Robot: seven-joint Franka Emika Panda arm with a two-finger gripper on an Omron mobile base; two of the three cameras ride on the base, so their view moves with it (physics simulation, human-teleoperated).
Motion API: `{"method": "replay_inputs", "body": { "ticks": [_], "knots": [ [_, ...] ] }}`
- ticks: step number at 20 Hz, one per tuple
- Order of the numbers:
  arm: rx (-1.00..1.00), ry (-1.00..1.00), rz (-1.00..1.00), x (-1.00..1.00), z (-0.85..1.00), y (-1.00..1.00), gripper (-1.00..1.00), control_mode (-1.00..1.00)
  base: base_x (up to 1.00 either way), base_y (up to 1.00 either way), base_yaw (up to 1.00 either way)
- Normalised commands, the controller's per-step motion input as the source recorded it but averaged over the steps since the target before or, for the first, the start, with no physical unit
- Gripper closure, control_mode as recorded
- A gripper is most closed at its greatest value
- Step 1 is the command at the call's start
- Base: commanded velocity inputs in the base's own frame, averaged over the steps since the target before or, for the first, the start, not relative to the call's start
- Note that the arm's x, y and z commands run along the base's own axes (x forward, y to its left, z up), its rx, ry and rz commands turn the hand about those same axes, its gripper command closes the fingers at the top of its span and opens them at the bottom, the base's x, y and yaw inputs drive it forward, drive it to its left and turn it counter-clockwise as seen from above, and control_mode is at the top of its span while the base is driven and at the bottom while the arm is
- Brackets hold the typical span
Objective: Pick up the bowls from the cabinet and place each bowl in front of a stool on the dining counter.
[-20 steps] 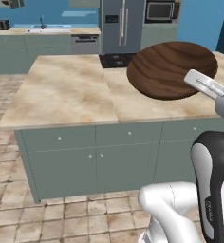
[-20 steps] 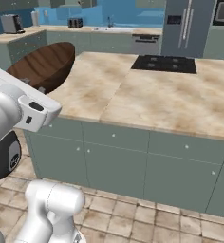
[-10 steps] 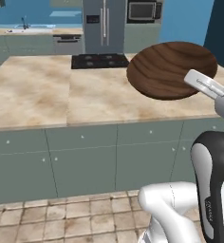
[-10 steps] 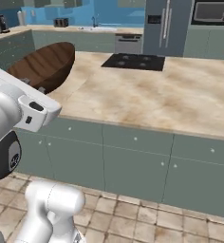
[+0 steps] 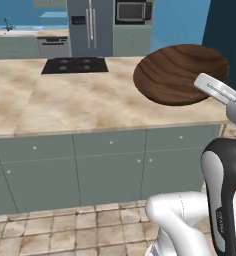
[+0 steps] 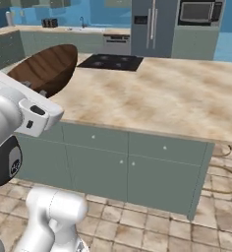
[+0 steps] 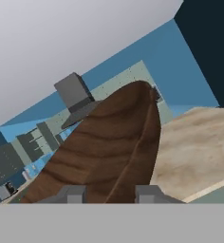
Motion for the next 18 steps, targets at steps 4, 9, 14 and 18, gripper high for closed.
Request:
{"method": "replay_inputs", "body": {
  "ticks": [4,9,14,18],
  "knots": [
    [0.00,0.00,0.00,0.00,0.00,0.00,1.00,1.00,0.06,-1.00,0.00],
    [0.00,0.00,0.00,0.00,0.00,0.00,1.00,1.00,0.21,-1.00,0.00],
    [0.00,0.00,0.00,0.00,0.00,0.00,1.00,1.00,0.34,-1.00,0.05],
    [0.00,0.00,0.00,0.00,0.00,0.00,1.00,1.00,0.40,-1.00,0.26]
  ]
}}
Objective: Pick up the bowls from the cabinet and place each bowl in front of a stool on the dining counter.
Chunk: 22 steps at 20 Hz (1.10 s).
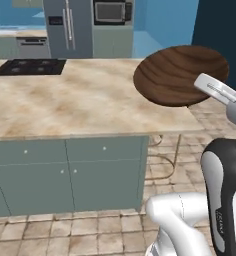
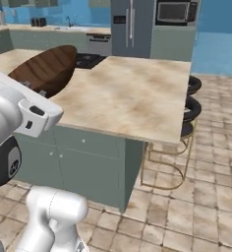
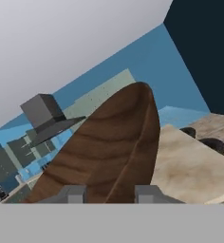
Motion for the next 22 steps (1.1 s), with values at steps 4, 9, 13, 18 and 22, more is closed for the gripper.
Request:
{"method": "replay_inputs", "body": {
  "ticks": [4,9,13,18,22],
  "knots": [
    [0.00,0.00,0.00,0.00,0.00,0.00,1.00,1.00,0.64,-1.00,0.41],
    [0.00,0.00,0.00,0.00,0.00,0.00,1.00,1.00,0.55,-1.00,0.46],
    [0.00,0.00,0.00,0.00,0.00,0.00,1.00,1.00,0.09,-1.00,0.42],
    [0.00,0.00,0.00,0.00,0.00,0.00,1.00,1.00,-0.07,-1.00,0.32],
    [0.00,0.00,0.00,0.00,0.00,0.00,1.00,1.00,-0.15,-1.00,0.28]
  ]
}}
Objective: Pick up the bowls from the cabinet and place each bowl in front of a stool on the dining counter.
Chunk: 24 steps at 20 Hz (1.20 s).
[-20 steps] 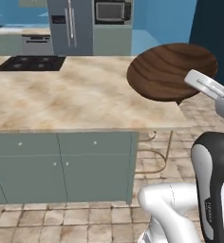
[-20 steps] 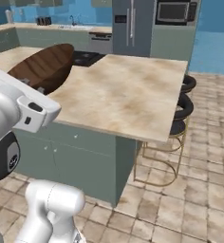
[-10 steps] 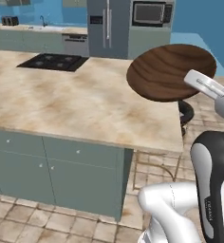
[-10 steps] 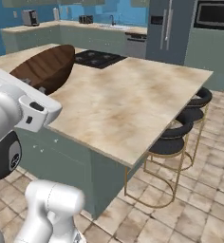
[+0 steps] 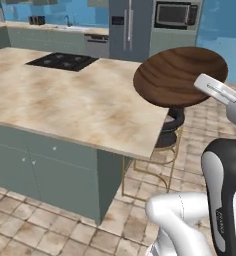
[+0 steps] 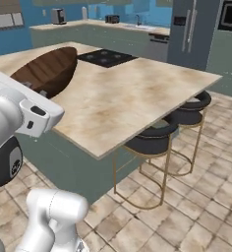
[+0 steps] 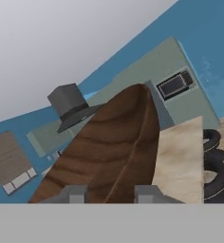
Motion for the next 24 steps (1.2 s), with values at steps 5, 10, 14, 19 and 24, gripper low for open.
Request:
{"method": "replay_inputs", "body": {
  "ticks": [5,10,14,19,24],
  "knots": [
    [0.00,0.00,0.00,0.00,0.00,0.00,1.00,1.00,-0.01,-0.94,0.24],
    [0.00,0.00,0.00,0.00,0.00,0.00,1.00,1.00,0.26,-0.87,0.25],
    [0.00,0.00,0.00,0.00,0.00,0.00,1.00,1.00,0.44,-0.88,0.27],
    [0.00,0.00,0.00,0.00,0.00,0.00,1.00,1.00,0.55,-0.71,0.29],
    [0.00,0.00,0.00,0.00,0.00,0.00,1.00,1.00,0.49,-0.72,0.33]
  ]
}}
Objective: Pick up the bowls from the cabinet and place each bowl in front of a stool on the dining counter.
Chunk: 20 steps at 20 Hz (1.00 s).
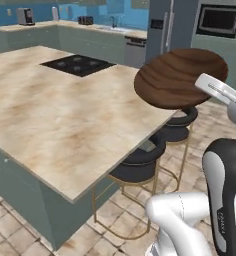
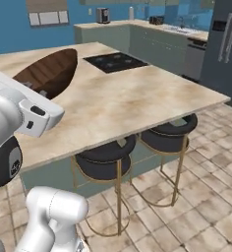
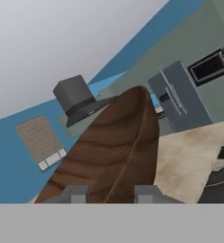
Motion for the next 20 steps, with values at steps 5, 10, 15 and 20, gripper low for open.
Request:
{"method": "replay_inputs", "body": {
  "ticks": [5,10,15,20],
  "knots": [
    [0.00,0.00,0.00,0.00,0.00,0.00,1.00,1.00,0.53,-0.63,0.38],
    [0.00,0.00,0.00,0.00,0.00,0.00,1.00,1.00,0.49,-0.65,0.42],
    [0.00,0.00,0.00,0.00,0.00,0.00,1.00,1.00,0.48,-0.44,0.46],
    [0.00,0.00,0.00,0.00,0.00,0.00,1.00,1.00,0.39,-0.20,0.43]
  ]
}}
